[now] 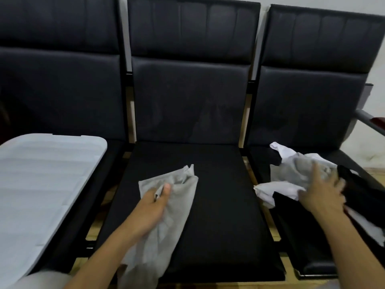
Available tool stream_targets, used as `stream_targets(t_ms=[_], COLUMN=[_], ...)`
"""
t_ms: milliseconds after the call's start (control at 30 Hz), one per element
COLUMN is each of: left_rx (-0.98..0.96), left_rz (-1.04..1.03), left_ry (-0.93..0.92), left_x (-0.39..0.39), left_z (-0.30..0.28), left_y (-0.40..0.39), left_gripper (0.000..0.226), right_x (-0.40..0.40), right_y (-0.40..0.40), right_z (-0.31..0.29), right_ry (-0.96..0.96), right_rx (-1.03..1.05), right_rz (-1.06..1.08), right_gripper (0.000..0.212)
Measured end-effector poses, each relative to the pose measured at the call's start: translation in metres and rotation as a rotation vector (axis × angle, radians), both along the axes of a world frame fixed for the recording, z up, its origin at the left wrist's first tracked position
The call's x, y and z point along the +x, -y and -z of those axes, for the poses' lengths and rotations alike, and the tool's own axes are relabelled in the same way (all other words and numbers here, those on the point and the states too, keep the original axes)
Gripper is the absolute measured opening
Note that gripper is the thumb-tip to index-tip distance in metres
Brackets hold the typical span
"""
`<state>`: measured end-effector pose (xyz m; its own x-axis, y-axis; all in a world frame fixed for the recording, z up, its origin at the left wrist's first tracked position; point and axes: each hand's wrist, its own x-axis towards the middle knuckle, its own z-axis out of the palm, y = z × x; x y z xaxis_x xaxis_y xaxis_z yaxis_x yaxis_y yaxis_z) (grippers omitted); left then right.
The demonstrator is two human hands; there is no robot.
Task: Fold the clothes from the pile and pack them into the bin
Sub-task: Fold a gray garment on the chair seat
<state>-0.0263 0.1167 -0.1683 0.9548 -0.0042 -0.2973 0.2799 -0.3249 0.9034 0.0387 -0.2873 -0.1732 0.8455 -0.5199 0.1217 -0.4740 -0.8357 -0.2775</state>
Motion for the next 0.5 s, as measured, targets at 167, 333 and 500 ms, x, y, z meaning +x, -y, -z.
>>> stream_targets(t_ms=[167, 333, 500], left_rx=[-0.05, -0.315, -0.522], left_rz=[0.087, 0.296, 0.066], left_ry=[0.013, -0.129, -0.155], left_x=[-0.002, -0.015, -0.019], left_z=[-0.015, -0.021, -0.038], left_y=[0.002, 0.0, -0.012], left_gripper=[0.036, 0.041, 0.044], right_x=[-0.022, -0.043, -0.027], right_y=[-0.144, -0.205, -0.186], right_z=[-0.021, -0.007, -0.029], right_ry=[-0.048, -0.243, -0.281], right_rx=[0.542, 0.28, 0.024], right_rz=[-1.035, -1.221, -1.112], right_gripper=[0.064, 0.046, 0.041])
